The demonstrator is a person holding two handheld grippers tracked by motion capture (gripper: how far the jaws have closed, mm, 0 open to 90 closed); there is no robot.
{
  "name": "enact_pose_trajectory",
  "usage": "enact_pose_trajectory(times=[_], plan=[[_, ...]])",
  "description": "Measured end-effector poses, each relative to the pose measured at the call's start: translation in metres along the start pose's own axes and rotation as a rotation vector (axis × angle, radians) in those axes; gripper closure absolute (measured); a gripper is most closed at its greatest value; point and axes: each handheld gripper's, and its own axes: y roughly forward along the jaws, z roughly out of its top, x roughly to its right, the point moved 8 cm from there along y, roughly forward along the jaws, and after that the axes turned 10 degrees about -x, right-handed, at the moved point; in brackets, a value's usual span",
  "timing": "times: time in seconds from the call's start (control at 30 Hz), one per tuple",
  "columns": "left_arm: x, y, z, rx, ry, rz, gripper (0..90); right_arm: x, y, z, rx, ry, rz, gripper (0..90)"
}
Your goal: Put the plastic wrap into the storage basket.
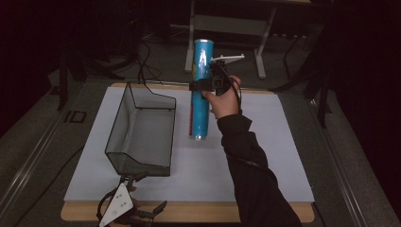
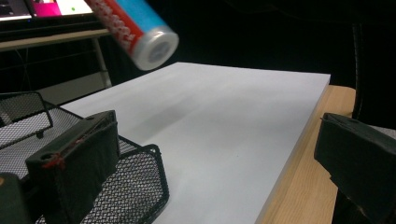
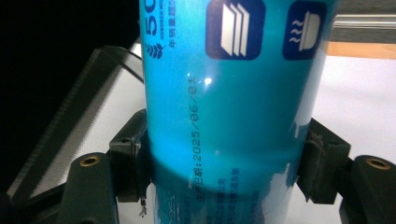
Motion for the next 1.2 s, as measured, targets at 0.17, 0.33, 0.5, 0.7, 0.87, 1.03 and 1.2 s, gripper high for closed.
enact_pose_trajectory(times=[0.17, 0.33, 0.5, 0.7, 0.87, 1.03, 1.2], plan=[[0.000, 0.000, -0.001, -0.007, -0.001, 0.000, 0.8, -0.025, 0.011, 0.005, 0.018, -0.017, 0.044, 31.9], [0.000, -0.001, 0.001, 0.002, 0.002, 0.003, 0.8, -0.047, 0.025, 0.005, 0.034, -0.005, 0.097, 31.9], [0.000, -0.002, 0.001, 0.006, 0.002, 0.003, 0.8, -0.067, 0.042, 0.002, 0.036, -0.009, 0.141, 31.9], [0.000, -0.002, 0.002, 0.008, 0.006, 0.000, 0.8, -0.077, 0.063, -0.004, 0.026, -0.004, 0.161, 31.9], [0.001, -0.002, 0.002, 0.012, 0.000, -0.003, 0.8, -0.079, 0.088, -0.016, -0.007, 0.013, 0.176, 31.9], [0.001, -0.002, 0.002, 0.007, 0.005, -0.007, 0.8, -0.079, 0.104, -0.026, -0.047, 0.024, 0.183, 31.9], [0.001, -0.001, 0.000, -0.001, 0.008, -0.011, 0.8, -0.075, 0.124, -0.044, -0.101, 0.036, 0.182, 31.9]])
